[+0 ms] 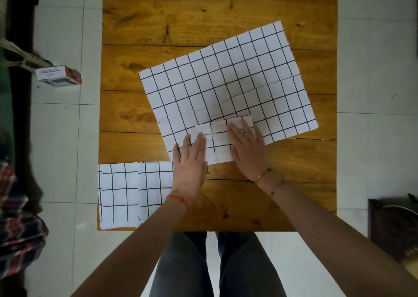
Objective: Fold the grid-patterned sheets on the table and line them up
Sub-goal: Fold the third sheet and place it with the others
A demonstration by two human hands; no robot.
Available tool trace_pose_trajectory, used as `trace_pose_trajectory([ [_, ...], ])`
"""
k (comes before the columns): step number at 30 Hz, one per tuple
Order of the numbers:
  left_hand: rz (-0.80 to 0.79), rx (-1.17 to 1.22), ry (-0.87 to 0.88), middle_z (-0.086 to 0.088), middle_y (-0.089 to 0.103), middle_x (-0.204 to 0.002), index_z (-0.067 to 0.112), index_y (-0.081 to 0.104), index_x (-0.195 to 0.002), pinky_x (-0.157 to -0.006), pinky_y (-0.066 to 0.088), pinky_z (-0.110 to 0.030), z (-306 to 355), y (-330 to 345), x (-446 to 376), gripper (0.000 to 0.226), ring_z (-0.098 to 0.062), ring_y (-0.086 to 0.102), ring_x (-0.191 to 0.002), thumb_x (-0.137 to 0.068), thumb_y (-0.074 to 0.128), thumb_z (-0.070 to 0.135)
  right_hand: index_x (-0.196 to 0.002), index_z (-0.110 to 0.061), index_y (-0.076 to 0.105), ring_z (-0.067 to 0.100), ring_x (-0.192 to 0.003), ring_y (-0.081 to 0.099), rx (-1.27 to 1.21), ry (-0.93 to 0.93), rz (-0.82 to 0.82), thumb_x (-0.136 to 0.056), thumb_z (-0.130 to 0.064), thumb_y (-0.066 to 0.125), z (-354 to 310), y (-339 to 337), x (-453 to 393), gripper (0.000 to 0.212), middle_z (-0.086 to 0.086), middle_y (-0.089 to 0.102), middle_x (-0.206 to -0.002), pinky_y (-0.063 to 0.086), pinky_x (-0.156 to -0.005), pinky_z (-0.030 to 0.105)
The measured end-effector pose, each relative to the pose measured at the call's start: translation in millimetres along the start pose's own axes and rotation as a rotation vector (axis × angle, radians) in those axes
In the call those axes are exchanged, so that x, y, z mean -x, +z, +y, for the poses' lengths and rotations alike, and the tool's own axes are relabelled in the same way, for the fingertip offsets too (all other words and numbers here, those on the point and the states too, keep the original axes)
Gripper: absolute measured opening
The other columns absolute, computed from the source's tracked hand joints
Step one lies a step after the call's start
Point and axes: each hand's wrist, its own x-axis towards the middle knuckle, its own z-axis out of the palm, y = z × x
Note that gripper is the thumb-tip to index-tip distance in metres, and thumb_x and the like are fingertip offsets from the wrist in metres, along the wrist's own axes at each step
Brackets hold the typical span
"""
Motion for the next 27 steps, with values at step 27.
trace_pose_trajectory([
  [27,0.261,0.359,-0.405,-0.006,0.056,-0.112,0.013,0.053,-0.115,-0.086,0.044,-0.038,30,16,33,0.028,-0.025,0.051,-0.105,-0.090,0.053,0.026,-0.102,-0.013,0.061,0.023,-0.099,0.052,-0.228,0.052,0.284,-0.094,-0.024,0.032,36,-9,9,0.032,0.004,0.061,-0.102,0.043,-0.086,0.035],
])
